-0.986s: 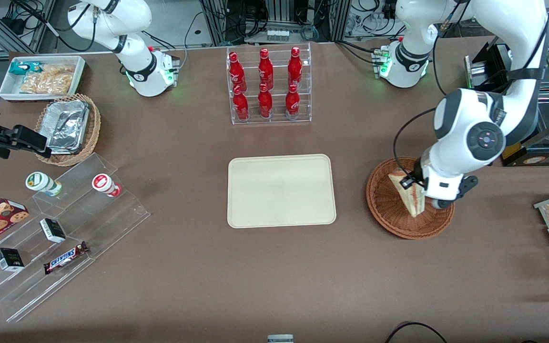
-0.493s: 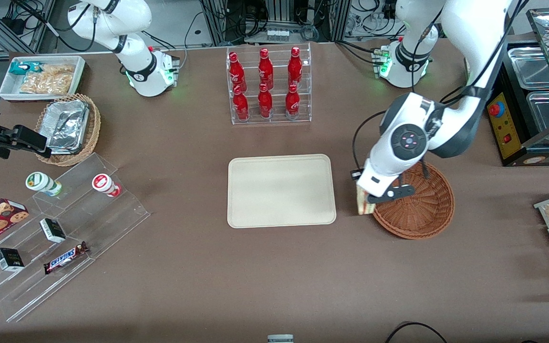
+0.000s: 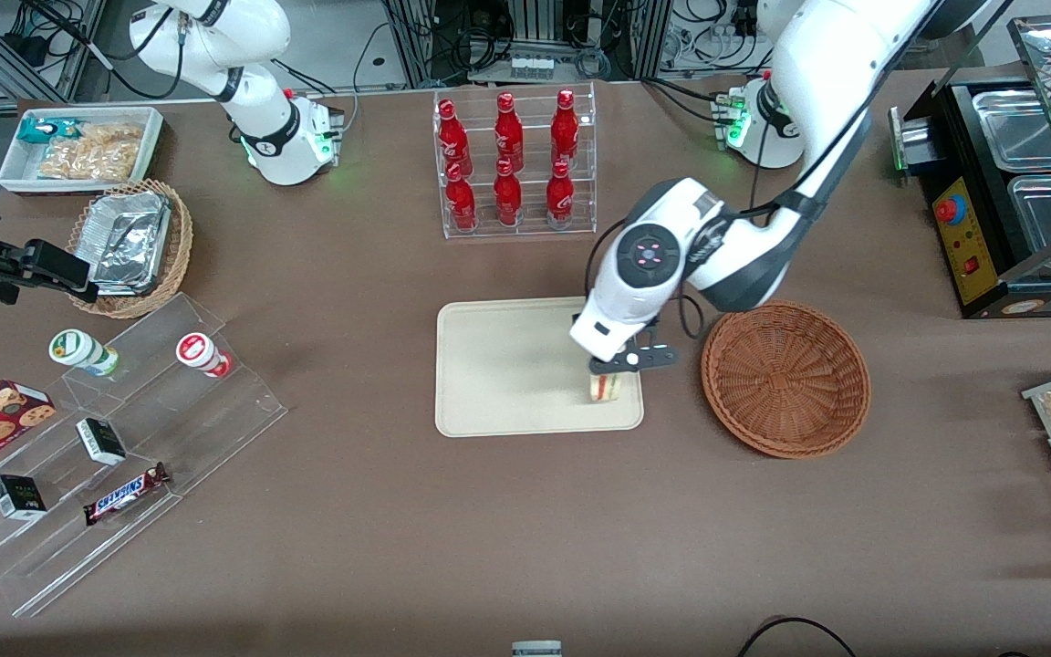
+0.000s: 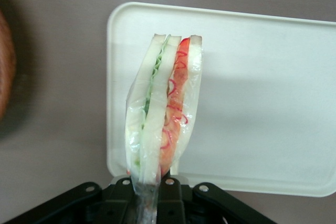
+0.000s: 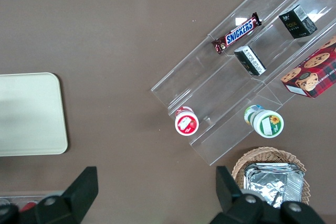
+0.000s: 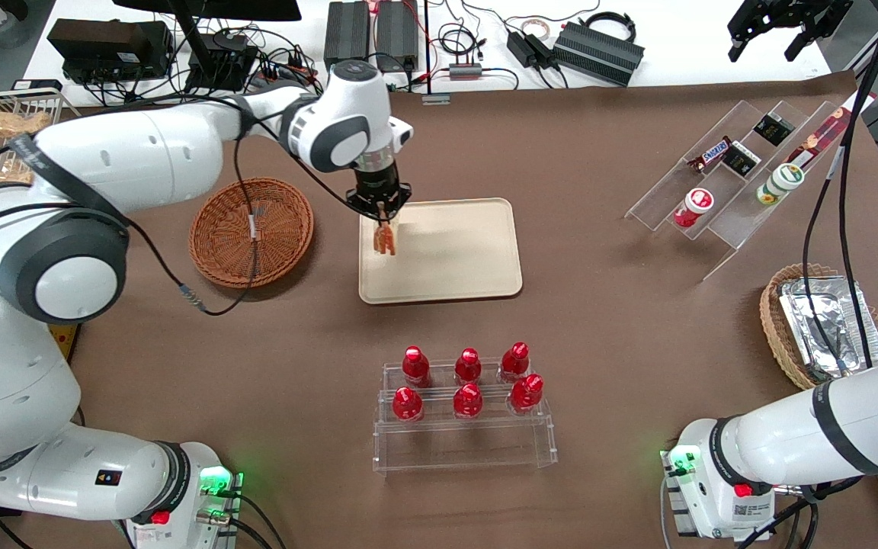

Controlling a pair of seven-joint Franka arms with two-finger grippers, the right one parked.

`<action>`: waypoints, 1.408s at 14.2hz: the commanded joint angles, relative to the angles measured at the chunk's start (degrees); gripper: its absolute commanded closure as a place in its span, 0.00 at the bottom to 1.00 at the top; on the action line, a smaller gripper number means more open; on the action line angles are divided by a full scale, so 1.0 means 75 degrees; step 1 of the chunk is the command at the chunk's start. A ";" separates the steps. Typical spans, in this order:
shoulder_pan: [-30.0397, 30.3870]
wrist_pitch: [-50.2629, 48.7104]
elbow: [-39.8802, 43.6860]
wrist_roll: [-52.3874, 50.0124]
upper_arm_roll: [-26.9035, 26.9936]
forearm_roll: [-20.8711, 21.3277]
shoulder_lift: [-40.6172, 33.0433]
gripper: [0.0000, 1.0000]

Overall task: Place sandwich from basket to tray
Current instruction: 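Carry the sandwich with the left gripper over the cream tray, then lower the sandwich onto the tray center with the left gripper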

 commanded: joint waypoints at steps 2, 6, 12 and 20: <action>-0.0747 -0.0069 0.1066 -0.1367 0.0005 0.0984 0.1033 1.00; -0.0877 0.0468 0.1055 -0.1941 -0.0018 0.1045 0.1245 1.00; -0.1159 0.1032 0.1067 -0.2131 0.0017 0.1034 0.1631 1.00; -0.1135 0.1092 0.1055 -0.2026 0.0005 0.0963 0.1726 0.38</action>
